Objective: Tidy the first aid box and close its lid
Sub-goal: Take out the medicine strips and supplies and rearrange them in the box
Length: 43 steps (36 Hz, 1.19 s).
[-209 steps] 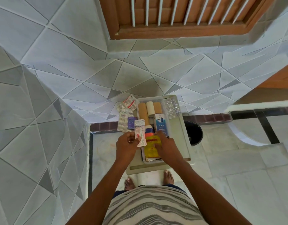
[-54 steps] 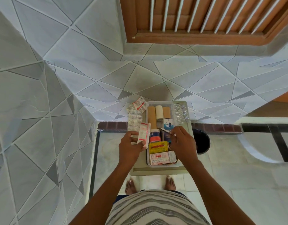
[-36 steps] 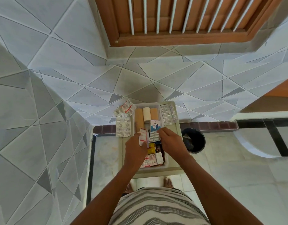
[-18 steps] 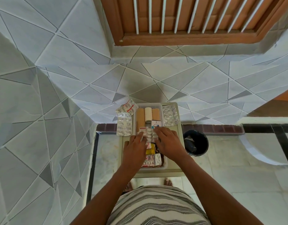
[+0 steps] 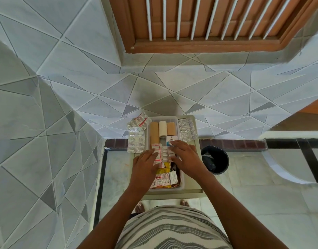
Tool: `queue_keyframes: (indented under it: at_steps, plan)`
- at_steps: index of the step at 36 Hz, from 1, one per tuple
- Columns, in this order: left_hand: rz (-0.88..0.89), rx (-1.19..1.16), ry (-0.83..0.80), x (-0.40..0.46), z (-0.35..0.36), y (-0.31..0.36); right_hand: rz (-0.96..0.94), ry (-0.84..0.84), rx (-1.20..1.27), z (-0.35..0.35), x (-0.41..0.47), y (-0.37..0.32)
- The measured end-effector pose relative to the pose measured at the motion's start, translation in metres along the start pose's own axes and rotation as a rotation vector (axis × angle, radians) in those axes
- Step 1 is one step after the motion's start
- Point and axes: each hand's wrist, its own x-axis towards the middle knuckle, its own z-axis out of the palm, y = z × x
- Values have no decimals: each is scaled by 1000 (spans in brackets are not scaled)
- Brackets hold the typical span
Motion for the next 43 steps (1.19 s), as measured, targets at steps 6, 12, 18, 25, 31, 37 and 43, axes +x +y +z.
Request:
queue_keyframes:
  at_steps: [6, 12, 18, 25, 31, 37, 43]
  plan:
    - [-54, -217, 134, 11, -12, -8, 172, 322, 155, -3, 15, 14]
    - [-253, -249, 269, 40, -13, -38, 539, 287, 39, -10, 47, 40]
    - [-387, -225, 287, 71, 2, -78, 735, 131, -35, -8, 73, 55]
    - [-595, -309, 91, 79, 20, -100, 903, 159, 6, 3, 86, 62]
    - [-583, -377, 125, 75, 6, -90, 911, 263, 63, 9, 77, 63]
    - [-633, -425, 123, 61, -10, -84, 914, 345, 231, 7, 67, 63]
    - [-690, -501, 216, 37, -27, -74, 885, 479, 392, -4, 39, 37]
